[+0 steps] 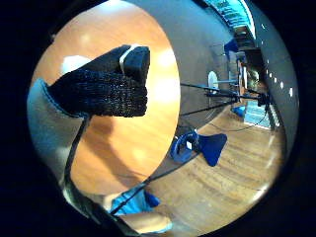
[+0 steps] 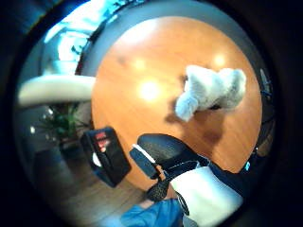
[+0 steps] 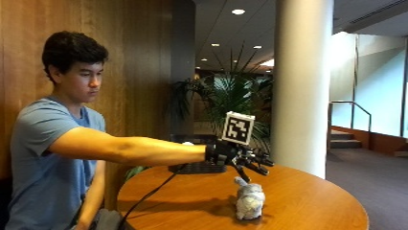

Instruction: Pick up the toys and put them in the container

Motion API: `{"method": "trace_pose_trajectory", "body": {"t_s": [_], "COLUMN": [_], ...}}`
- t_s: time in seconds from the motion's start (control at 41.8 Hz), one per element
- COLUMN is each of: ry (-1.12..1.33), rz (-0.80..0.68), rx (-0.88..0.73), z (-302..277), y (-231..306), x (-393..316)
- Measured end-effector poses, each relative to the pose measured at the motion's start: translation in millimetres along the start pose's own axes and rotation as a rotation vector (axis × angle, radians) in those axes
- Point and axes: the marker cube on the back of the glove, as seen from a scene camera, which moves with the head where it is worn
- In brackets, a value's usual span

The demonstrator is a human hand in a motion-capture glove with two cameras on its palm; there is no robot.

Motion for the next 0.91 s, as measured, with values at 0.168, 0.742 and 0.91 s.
{"method": "trace_pose_trajectory", "body": {"t_s": [0.168,0.742,0.91], "ry": [0.105,-0.003,0.199], "rz": [-0.052,-0.174,-0.208], "rx": [-0.079,0.042,0.106], "z": [41.4,117.8,121.6], "y": [-12.0,-35.2,-33.2], "x": [9.6,-8.3,-12.1]}}
